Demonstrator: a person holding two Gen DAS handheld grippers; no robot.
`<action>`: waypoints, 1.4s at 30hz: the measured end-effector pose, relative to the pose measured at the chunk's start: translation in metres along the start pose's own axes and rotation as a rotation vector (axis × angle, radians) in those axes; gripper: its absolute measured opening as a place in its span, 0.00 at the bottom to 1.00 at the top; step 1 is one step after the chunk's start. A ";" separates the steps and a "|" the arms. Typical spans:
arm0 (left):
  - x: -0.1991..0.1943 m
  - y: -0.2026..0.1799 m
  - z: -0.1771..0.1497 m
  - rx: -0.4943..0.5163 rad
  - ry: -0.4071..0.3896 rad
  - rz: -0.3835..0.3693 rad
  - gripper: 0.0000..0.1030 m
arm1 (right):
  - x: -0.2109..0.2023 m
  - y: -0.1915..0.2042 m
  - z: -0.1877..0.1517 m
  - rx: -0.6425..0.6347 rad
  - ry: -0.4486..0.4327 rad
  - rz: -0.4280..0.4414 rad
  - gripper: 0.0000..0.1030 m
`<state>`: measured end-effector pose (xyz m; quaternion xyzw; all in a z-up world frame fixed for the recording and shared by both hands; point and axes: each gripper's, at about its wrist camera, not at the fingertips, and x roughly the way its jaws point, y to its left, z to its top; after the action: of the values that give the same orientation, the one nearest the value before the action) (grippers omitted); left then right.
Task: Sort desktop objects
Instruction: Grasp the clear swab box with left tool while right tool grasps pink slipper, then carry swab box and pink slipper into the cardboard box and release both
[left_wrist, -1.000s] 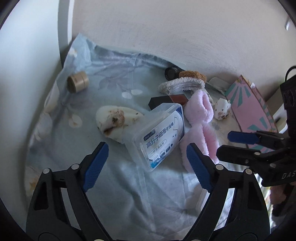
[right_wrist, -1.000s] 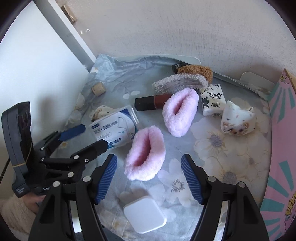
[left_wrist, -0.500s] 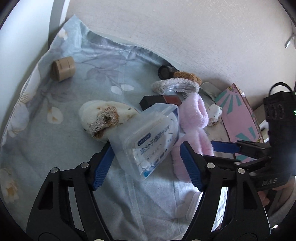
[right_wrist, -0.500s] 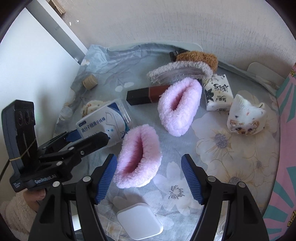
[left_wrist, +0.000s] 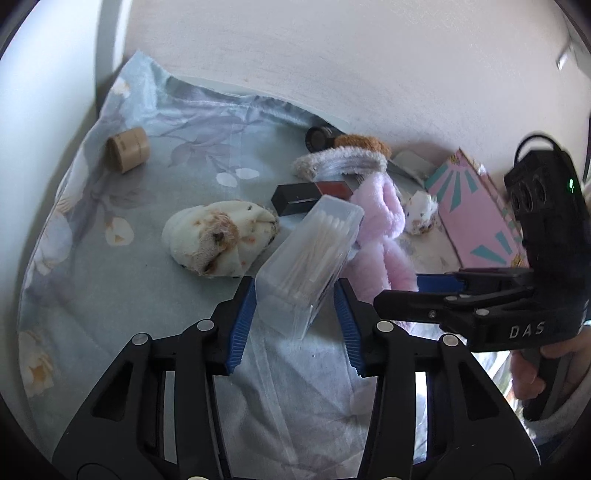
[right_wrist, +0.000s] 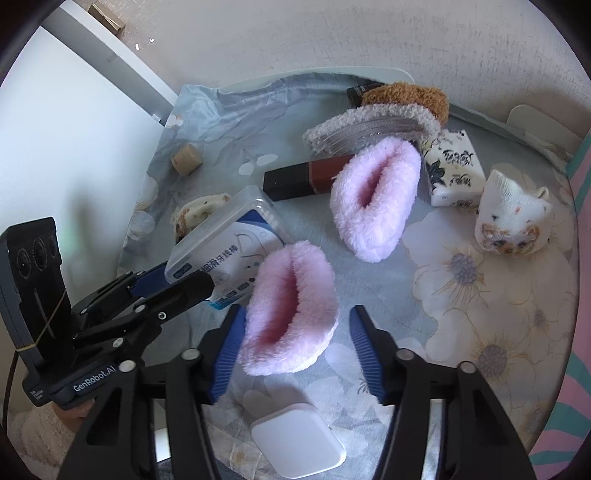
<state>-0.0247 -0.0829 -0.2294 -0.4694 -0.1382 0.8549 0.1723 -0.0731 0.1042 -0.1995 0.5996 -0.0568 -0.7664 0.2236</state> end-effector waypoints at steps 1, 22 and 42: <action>0.003 -0.003 0.001 0.024 0.007 0.004 0.39 | 0.001 0.000 0.000 0.005 0.003 0.007 0.46; -0.005 -0.027 0.017 0.133 -0.023 0.010 0.28 | -0.003 -0.001 -0.001 0.035 -0.026 0.013 0.19; -0.065 -0.084 0.088 0.256 -0.088 0.046 0.27 | -0.086 0.010 0.007 0.002 -0.166 -0.033 0.19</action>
<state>-0.0530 -0.0412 -0.1007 -0.4088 -0.0243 0.8890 0.2049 -0.0613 0.1293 -0.1175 0.5350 -0.0661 -0.8169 0.2051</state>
